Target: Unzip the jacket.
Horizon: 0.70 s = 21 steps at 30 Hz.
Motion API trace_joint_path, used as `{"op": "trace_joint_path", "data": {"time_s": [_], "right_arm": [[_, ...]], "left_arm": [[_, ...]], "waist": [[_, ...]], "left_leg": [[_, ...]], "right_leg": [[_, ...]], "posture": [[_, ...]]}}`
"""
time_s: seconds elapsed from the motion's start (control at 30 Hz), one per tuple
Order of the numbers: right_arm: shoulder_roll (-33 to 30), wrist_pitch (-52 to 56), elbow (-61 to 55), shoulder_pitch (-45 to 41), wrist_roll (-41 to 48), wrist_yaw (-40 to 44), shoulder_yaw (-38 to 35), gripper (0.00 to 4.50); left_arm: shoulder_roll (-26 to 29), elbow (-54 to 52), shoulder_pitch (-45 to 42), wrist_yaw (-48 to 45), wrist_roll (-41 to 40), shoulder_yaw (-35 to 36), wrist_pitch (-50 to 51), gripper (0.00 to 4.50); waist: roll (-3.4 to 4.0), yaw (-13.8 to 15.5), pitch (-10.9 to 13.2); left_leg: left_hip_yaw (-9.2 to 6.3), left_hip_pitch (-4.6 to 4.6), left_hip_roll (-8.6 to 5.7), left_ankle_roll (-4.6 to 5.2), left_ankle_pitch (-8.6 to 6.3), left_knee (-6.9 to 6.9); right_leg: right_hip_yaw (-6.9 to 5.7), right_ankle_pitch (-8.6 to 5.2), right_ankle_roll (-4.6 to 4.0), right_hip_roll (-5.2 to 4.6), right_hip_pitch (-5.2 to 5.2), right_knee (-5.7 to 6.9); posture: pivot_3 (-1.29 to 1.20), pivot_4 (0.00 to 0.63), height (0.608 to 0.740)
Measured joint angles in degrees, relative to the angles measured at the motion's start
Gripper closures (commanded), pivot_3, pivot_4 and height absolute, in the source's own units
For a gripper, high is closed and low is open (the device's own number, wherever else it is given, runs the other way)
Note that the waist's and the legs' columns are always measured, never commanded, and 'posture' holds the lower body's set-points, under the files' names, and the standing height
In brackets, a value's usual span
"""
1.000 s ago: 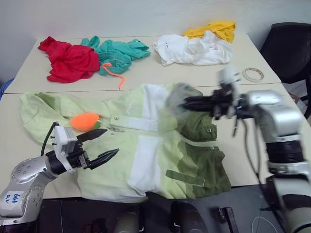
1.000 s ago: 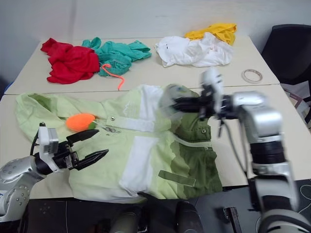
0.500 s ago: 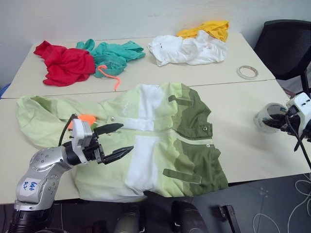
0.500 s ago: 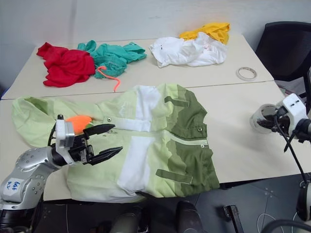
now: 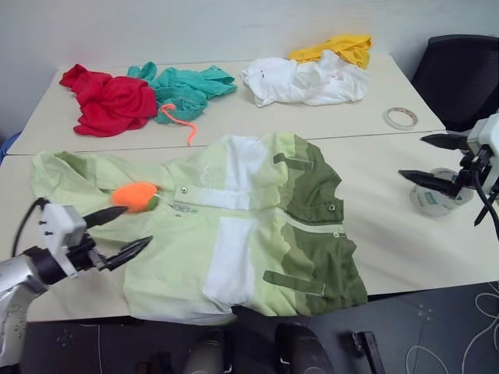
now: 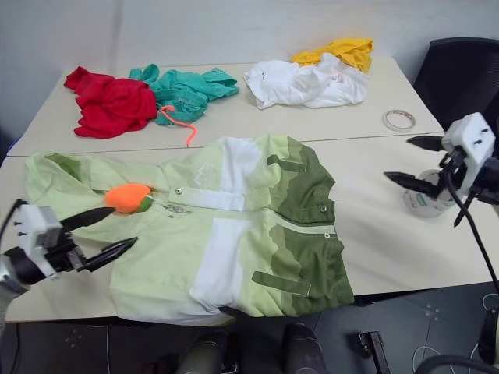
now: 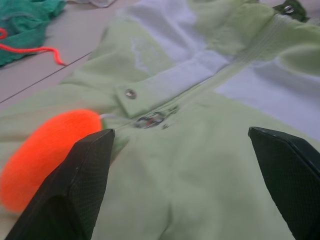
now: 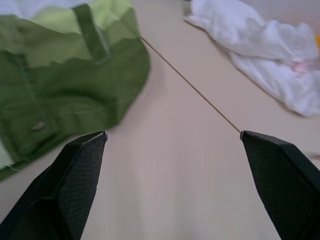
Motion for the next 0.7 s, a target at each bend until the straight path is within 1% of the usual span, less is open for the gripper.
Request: {"op": "trace_joint_path", "data": {"time_s": [0.07, 0.1, 0.2, 0.3, 0.37, 0.47, 0.53, 0.63, 0.7], "right_arm": [[2.65, 5.15, -7.26, 1.76, 1.34, -0.44, 2.61, 0.01], [5.18, 7.2, -10.61, 2.07, 2.08, -1.01, 4.3, 0.01], [10.54, 12.15, -17.14, 2.17, 2.9, -3.73, 8.77, 0.01], [10.89, 13.31, -19.44, 2.47, 1.39, -4.83, 11.95, 0.01], [12.18, 13.28, -19.74, 3.2, 1.17, -5.67, 11.99, 0.01], [15.56, 12.51, -21.14, 4.29, 2.79, -5.76, 11.74, 0.01], [18.55, 10.8, -22.25, 4.72, 5.72, -5.94, 9.29, 0.01], [19.05, 7.09, -24.77, 6.78, 8.3, -5.12, 5.73, 0.01], [19.69, 5.56, -27.11, 10.26, 9.57, -5.15, 3.76, 0.01]], "left_arm": [[0.8, 3.58, -0.15, -1.29, 1.4, 0.03, -2.18, 0.0], [0.93, 5.32, -0.63, -1.52, 2.2, -0.02, -2.97, 0.0], [1.37, 9.23, -2.9, -2.05, 3.5, -0.16, -5.2, 0.0], [2.15, 12.49, -2.88, -2.86, 5.34, -0.35, -7.13, 0.0], [2.06, 14.75, -3.97, -1.3, 7.19, -0.83, -7.91, 0.0], [0.57, 16.09, -9.19, 2.77, 6.83, -0.75, -7.08, 0.0], [-0.52, 16.31, -12.88, 5.12, 6.17, -0.76, -6.0, 0.0], [-0.77, 17.2, -16.15, 6.66, 5.98, -1.37, -4.75, 0.0], [-0.75, 20.11, -18.99, 6.6, 7.19, -4.28, -4.7, 0.0]], "waist": [[-0.06, -0.06, -0.03], [-0.07, -0.13, -0.04], [-0.06, -0.21, -0.03], [-0.06, -0.08, -0.03], [-0.1, -0.04, -0.05], [-0.14, 0.0, -0.06], [-0.14, -0.03, -0.06], [-0.2, 0.01, -0.1], [-0.24, 0.21, -0.12]], "left_leg": [[-0.03, 0.0, 0.0, -0.02, -0.02, -0.02], [-0.03, 0.0, 0.0, -0.04, -0.03, -0.01], [-0.03, -0.03, 0.0, -0.08, -0.05, -0.07], [-0.04, -0.11, -0.03, 0.02, -0.11, -0.08], [-0.03, -0.16, -0.06, 0.11, -0.16, -0.03], [-0.12, -0.36, -0.06, 0.13, -0.16, 0.17], [-0.15, -0.39, -0.06, 0.14, -0.14, 0.27], [-0.2, -0.4, -0.07, 0.15, -0.14, 0.33], [-0.19, -0.39, -0.08, 0.15, -0.14, 0.34]], "right_leg": [[-0.01, 0.0, -0.01, -0.02, -0.01, 0.01], [-0.01, 0.01, -0.01, -0.02, -0.03, 0.03], [-0.01, 0.0, -0.03, -0.02, -0.12, 0.08], [-0.12, 0.01, -0.03, -0.04, -0.14, 0.18], [-0.17, 0.01, -0.03, -0.06, -0.13, 0.15], [-0.25, 0.02, -0.01, -0.05, -0.16, 0.15], [-0.28, 0.05, 0.04, -0.03, -0.15, 0.2], [-0.36, 0.05, 0.05, 0.01, -0.12, 0.23], [-0.46, 0.05, 0.05, 0.06, -0.11, 0.24]], "posture": [[0.0, 0.15, 0.74], [0.0, 0.15, 0.74], [0.0, 0.15, 0.74], [0.0, 0.15, 0.74], [0.0, 0.15, 0.74], [0.0, 0.15, 0.74], [0.0, 0.15, 0.74], [0.0, 0.15, 0.74], [0.0, 0.15, 0.74]]}}
